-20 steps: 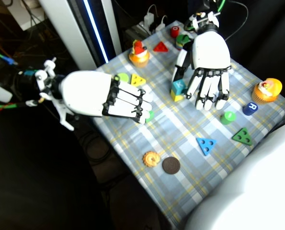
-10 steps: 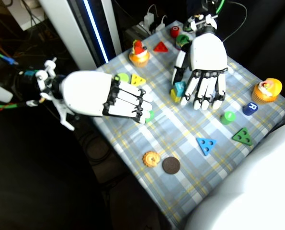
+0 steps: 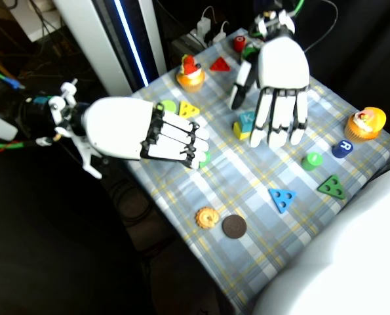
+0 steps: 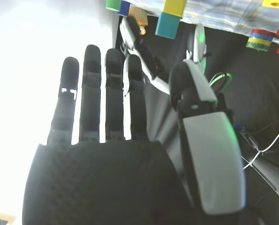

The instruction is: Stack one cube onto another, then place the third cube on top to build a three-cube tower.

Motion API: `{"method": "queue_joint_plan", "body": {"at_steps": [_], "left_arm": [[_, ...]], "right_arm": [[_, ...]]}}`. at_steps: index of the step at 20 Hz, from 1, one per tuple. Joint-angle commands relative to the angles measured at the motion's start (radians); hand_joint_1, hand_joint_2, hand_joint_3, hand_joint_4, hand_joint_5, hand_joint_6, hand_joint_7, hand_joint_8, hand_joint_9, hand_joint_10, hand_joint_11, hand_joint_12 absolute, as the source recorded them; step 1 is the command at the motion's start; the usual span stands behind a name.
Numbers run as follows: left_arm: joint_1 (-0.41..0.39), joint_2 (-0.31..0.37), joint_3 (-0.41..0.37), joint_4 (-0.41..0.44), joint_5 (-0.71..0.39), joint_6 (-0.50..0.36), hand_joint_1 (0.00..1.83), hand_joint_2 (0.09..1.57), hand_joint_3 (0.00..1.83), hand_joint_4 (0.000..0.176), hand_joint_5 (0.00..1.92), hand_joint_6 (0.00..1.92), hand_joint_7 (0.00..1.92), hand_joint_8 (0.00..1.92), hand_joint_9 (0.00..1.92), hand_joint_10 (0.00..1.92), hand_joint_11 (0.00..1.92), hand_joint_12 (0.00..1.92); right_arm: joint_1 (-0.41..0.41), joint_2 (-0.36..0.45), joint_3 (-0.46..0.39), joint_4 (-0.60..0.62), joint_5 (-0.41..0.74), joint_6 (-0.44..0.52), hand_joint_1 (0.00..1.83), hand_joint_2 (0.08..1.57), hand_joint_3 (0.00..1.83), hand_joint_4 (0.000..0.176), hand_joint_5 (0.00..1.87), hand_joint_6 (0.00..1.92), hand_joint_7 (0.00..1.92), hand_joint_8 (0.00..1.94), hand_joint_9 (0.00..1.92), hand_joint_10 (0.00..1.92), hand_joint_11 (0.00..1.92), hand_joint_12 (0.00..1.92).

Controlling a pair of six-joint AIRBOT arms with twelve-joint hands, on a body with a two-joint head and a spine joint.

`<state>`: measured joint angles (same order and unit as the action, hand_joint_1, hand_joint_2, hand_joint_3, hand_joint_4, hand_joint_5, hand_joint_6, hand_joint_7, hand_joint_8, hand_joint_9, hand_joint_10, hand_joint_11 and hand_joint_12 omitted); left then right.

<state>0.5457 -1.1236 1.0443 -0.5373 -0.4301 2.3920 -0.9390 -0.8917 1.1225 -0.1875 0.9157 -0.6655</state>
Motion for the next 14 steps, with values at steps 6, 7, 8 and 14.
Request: {"method": "queue_joint_plan", "body": {"at_steps": [6,7,8,14], "left_arm": [[0.094,0.224,-0.186,0.172,-0.339,-0.218,0.59,0.78,0.0,0.176,0.01,0.0,0.11,0.0,0.14,0.0,0.05,0.05],[0.138,0.263,-0.219,0.181,-0.412,-0.281,0.56,0.79,0.0,0.176,0.01,0.0,0.11,0.0,0.13,0.0,0.07,0.06],[0.168,0.285,-0.241,0.181,-0.462,-0.307,0.57,0.8,0.01,0.176,0.01,0.0,0.1,0.0,0.11,0.0,0.07,0.07],[0.288,0.356,-0.329,0.179,-0.675,-0.398,0.57,0.8,0.0,0.152,0.05,0.0,0.13,0.0,0.13,0.0,0.0,0.39]], "right_arm": [[0.013,-0.004,0.008,0.06,0.107,-0.002,0.81,1.14,0.0,0.0,0.47,0.0,0.48,0.0,0.4,0.0,0.0,0.82],[0.013,-0.012,0.016,0.067,0.098,-0.007,0.79,1.12,0.0,0.0,0.47,0.0,0.48,0.0,0.4,0.0,0.0,0.8],[0.013,-0.022,0.023,0.072,0.091,-0.007,0.79,1.07,0.0,0.0,0.5,0.0,0.5,0.0,0.43,0.01,0.01,0.87],[0.074,-0.115,0.1,0.09,-0.035,-0.022,0.79,0.97,0.0,0.0,0.55,0.01,0.52,0.0,0.48,0.0,0.08,0.92]]}}
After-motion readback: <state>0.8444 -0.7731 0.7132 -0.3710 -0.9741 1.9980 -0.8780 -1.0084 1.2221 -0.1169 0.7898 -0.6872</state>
